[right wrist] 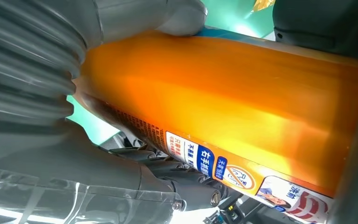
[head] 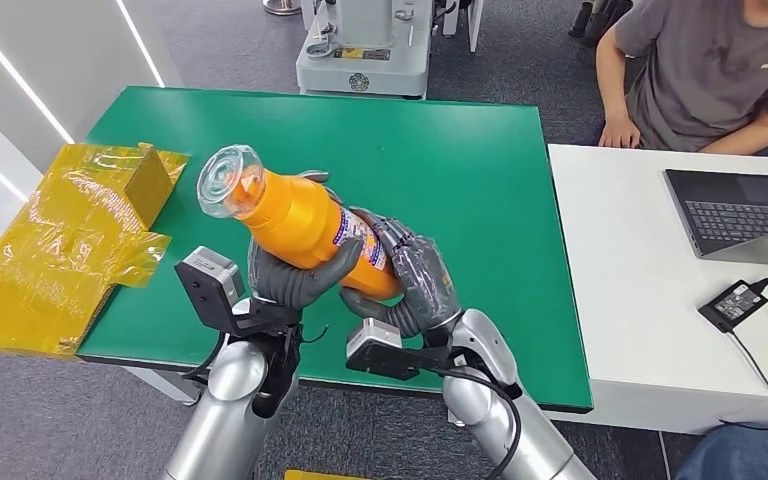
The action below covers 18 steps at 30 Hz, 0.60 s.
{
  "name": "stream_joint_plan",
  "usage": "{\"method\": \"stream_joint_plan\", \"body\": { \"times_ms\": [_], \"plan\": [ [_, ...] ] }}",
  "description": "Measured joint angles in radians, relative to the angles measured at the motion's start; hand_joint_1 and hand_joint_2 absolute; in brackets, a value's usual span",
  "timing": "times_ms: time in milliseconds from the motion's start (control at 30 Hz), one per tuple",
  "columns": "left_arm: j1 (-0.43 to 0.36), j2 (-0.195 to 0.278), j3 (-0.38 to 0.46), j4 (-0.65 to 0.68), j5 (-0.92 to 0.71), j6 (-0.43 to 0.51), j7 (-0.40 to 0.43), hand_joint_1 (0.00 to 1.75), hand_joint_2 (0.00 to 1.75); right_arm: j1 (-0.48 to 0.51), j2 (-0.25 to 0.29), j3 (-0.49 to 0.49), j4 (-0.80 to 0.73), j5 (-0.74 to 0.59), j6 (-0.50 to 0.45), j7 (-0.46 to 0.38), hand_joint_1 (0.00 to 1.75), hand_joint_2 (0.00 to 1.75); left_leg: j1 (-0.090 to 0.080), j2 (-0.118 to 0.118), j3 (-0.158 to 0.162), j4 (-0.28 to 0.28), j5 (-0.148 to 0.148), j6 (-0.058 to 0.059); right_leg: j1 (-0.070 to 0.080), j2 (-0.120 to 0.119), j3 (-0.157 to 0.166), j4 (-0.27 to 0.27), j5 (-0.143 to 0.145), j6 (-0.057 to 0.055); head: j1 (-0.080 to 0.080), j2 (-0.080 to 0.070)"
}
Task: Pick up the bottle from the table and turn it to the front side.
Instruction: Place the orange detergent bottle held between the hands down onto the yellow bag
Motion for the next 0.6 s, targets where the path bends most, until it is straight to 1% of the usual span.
{"method": "stream_joint_plan", "body": {
  "times_ms": [67, 100, 233, 333, 433, 600],
  "plan": [
    [0.004, 0.000, 0.001, -0.005, -0.001, 0.003, -0.001, 1.75, 1.75, 0.000, 0.000, 0.000, 0.000, 0.005, 0.005, 0.006, 0.10, 1.75, 0.000, 0.000, 0.000, 0.000, 0.000, 0.000, 0.000, 0.000, 0.000, 0.000, 0.000, 0.000, 0.000, 0.000],
    [0.006, 0.001, 0.001, -0.007, -0.002, 0.005, -0.001, 1.75, 1.75, 0.000, 0.000, 0.000, 0.001, 0.008, 0.009, 0.010, 0.00, 1.75, 0.000, 0.000, 0.000, 0.000, 0.000, 0.000, 0.000, 0.000, 0.000, 0.000, 0.000, 0.000, 0.000, 0.000],
    [0.007, 0.003, 0.005, -0.019, -0.006, 0.009, -0.001, 1.75, 1.75, 0.006, -0.001, 0.000, 0.006, 0.019, 0.014, 0.020, 0.00, 1.75, 0.000, 0.000, 0.000, 0.000, 0.000, 0.000, 0.000, 0.000, 0.000, 0.000, 0.000, 0.000, 0.000, 0.000],
    [0.007, 0.003, 0.011, -0.029, -0.007, 0.014, -0.001, 1.75, 1.75, 0.015, -0.002, 0.000, 0.009, 0.015, -0.006, 0.029, 0.00, 1.75, 0.000, 0.000, 0.000, 0.000, 0.000, 0.000, 0.000, 0.000, 0.000, 0.000, 0.000, 0.000, 0.000, 0.000],
    [0.006, 0.003, 0.015, -0.040, -0.009, 0.020, -0.001, 1.75, 1.75, 0.026, -0.002, -0.003, 0.004, -0.004, -0.042, 0.033, 0.00, 1.75, 0.000, 0.000, 0.000, 0.000, 0.000, 0.000, 0.000, 0.000, 0.000, 0.000, 0.000, 0.000, 0.000, 0.000],
    [0.005, 0.003, 0.019, -0.054, -0.012, 0.031, -0.001, 1.75, 1.75, 0.060, -0.001, -0.025, -0.049, -0.075, -0.136, 0.021, 0.00, 1.75, 0.000, 0.000, 0.000, 0.000, 0.000, 0.000, 0.000, 0.000, 0.000, 0.000, 0.000, 0.000, 0.000, 0.000]
  ]
}}
